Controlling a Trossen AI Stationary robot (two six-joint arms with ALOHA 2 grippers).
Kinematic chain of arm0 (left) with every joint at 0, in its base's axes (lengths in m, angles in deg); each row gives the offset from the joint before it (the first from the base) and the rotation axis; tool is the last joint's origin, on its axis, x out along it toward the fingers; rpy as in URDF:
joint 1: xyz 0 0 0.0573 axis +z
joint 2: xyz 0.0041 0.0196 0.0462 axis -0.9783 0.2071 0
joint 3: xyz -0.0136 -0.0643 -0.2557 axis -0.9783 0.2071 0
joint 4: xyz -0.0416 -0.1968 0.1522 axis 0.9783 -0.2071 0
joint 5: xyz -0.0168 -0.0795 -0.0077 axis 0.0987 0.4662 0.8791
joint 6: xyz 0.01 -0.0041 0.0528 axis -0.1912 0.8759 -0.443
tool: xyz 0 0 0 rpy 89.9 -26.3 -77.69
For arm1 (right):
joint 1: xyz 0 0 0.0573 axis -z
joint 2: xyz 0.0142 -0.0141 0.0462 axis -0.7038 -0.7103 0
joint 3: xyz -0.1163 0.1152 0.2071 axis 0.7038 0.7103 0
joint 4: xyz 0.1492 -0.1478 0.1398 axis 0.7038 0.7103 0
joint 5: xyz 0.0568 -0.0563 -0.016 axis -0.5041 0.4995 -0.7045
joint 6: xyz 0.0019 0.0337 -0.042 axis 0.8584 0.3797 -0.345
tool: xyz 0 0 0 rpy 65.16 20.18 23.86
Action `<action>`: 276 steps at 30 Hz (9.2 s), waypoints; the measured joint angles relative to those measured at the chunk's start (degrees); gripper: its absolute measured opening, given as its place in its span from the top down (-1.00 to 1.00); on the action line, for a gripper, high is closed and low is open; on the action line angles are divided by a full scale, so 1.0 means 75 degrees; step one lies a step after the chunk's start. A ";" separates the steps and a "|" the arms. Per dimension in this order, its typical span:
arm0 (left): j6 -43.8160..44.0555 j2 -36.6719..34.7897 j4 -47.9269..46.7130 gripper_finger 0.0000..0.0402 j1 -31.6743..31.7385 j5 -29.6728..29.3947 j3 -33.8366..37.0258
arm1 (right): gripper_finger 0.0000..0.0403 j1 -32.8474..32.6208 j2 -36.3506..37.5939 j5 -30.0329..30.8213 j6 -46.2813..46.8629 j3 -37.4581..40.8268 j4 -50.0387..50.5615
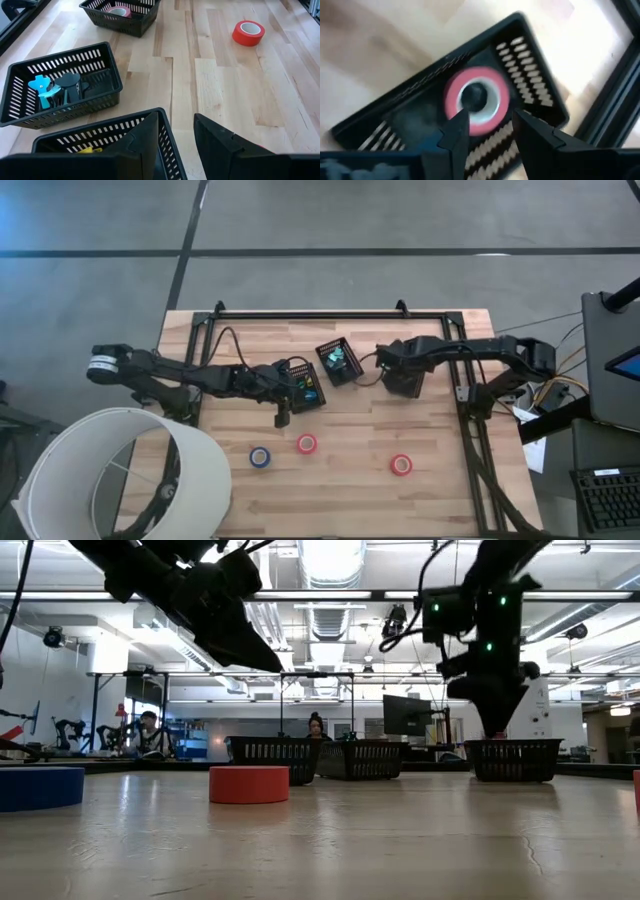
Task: Pick and place Stapler, Stapler remover, tape
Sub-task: Put the right orange tape into the right black basket, then put the orange tape into the right black basket
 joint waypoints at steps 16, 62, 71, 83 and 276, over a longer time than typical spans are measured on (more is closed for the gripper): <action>-0.0003 0.0000 0.0000 0.36 0.0000 -0.0029 0.0000 | 0.37 -0.3783 0.0004 -0.2496 0.3137 -0.0586 0.0586; -0.0475 0.0000 0.0087 0.36 0.0000 -0.0030 0.0003 | 0.83 -0.6419 -0.1350 -0.3143 0.4722 -0.0030 -0.1860; -0.0454 0.0000 0.0188 0.36 -0.0003 -0.0026 0.0003 | 0.77 -0.6130 -0.0629 -0.1370 0.2907 -0.0337 -0.1796; -0.0101 0.0000 0.0245 0.36 0.0000 -0.0020 0.0003 | 0.76 -0.3633 0.0719 0.0306 0.0307 -0.0334 -0.0542; -0.2684 0.2849 0.1870 0.74 -0.2483 -0.7433 -0.2328 | 0.07 -0.3469 -0.0074 0.0255 0.0668 0.0301 -0.8199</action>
